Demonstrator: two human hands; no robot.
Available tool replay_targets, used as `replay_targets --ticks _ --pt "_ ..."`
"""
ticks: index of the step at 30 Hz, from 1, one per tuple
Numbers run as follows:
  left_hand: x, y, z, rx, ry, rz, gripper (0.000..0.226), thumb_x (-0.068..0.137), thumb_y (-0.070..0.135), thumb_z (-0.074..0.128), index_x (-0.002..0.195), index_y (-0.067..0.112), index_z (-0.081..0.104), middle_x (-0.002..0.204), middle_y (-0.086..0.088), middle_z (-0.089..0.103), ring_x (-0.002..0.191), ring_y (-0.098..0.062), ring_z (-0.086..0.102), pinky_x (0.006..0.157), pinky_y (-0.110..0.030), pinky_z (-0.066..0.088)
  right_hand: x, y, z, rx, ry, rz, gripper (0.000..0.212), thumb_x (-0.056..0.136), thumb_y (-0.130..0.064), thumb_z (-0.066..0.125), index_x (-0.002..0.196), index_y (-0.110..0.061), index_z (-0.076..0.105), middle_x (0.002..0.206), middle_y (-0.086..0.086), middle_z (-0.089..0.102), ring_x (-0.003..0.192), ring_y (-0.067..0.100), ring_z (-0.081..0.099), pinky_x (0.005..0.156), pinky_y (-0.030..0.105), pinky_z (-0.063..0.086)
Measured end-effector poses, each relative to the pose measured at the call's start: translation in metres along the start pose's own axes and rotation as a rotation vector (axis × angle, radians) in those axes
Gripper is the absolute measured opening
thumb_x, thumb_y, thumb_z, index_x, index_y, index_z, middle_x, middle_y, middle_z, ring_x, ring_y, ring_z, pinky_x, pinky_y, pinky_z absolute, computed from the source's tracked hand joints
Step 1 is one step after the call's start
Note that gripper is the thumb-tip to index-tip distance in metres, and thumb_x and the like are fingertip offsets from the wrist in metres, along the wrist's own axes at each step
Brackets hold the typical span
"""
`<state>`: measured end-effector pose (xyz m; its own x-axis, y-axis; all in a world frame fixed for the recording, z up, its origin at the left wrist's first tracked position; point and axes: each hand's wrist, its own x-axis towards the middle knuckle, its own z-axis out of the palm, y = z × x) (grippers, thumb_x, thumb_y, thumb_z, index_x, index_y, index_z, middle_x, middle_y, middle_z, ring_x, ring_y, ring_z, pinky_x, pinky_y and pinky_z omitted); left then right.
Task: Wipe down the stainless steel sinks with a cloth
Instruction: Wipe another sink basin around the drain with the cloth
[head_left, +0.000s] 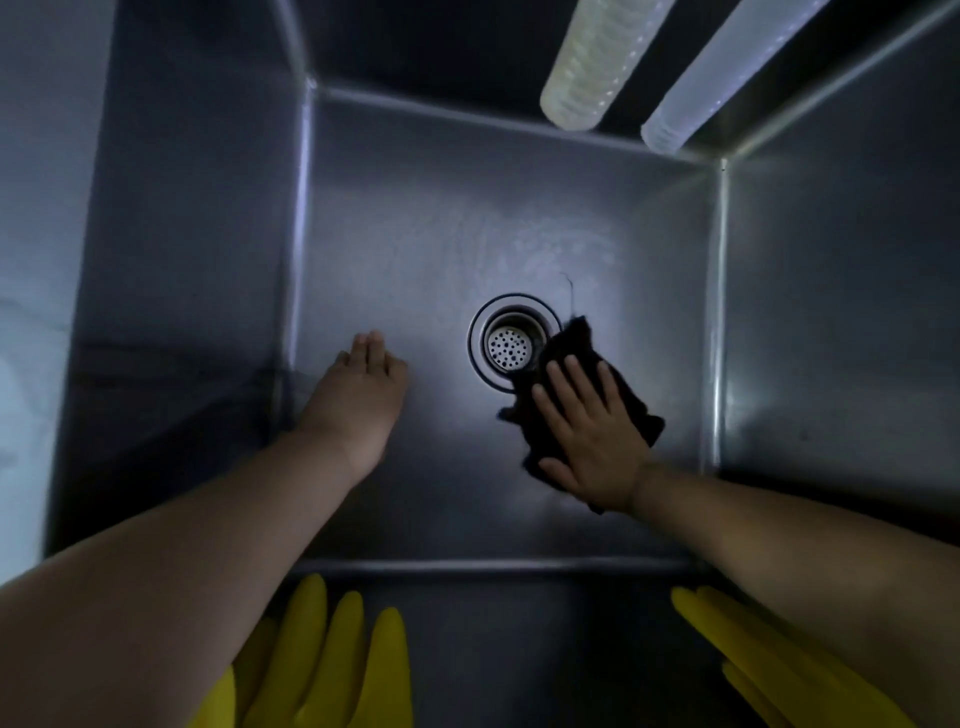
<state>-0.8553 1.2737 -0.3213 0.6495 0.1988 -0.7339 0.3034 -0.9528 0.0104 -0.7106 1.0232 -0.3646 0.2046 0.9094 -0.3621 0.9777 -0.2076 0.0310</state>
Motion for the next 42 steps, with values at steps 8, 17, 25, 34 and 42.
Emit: replay_targets --ticks 8,17,25,34,42 --pt "0.002 -0.002 0.002 -0.012 -0.016 -0.004 0.098 0.078 0.026 0.073 0.146 0.000 0.008 0.156 -0.025 -0.004 0.145 -0.036 0.003 0.116 -0.039 0.014 0.011 -0.077 0.003 0.036 0.024 -0.444 0.074 0.089 -0.055 0.040 0.149 -0.015 0.023 0.155 0.016 0.023 0.144 0.037 0.012 0.114 0.060 0.003" --pt "0.002 -0.002 0.008 0.009 -0.036 0.000 0.104 0.078 0.032 0.072 0.147 0.001 0.001 0.155 -0.025 -0.010 0.145 -0.035 -0.002 0.117 -0.037 0.007 -0.006 -0.049 0.012 0.064 0.002 -0.696 0.062 0.094 -0.044 0.033 0.149 -0.018 0.025 0.155 0.009 0.026 0.146 0.028 0.009 0.117 0.055 0.000" --pt "0.000 0.000 0.007 0.066 0.037 0.016 0.102 0.073 0.033 0.076 0.145 0.000 0.011 0.155 -0.026 0.000 0.144 -0.037 0.008 0.116 -0.040 0.017 -0.022 0.042 0.015 -0.021 0.014 -0.384 0.072 0.082 -0.051 0.041 0.145 -0.017 0.034 0.152 0.009 0.031 0.141 0.034 0.022 0.113 0.058 0.013" --pt "-0.006 0.003 0.002 0.093 0.033 0.013 0.101 0.075 0.038 0.074 0.144 0.000 0.011 0.155 -0.027 0.003 0.144 -0.037 0.010 0.115 -0.040 0.021 0.026 -0.030 -0.005 0.261 0.013 0.819 0.077 0.091 -0.047 0.039 0.151 -0.011 0.008 0.159 0.016 0.003 0.146 0.034 -0.003 0.113 0.055 -0.008" --pt "-0.005 0.005 -0.004 0.119 -0.002 0.014 0.097 0.078 0.041 0.069 0.143 -0.002 0.011 0.154 -0.028 0.004 0.144 -0.037 0.010 0.116 -0.039 0.018 0.070 -0.143 -0.029 0.833 0.122 1.737 0.075 0.094 -0.047 0.040 0.151 -0.018 0.003 0.160 0.007 0.001 0.147 0.025 -0.006 0.114 0.050 -0.009"
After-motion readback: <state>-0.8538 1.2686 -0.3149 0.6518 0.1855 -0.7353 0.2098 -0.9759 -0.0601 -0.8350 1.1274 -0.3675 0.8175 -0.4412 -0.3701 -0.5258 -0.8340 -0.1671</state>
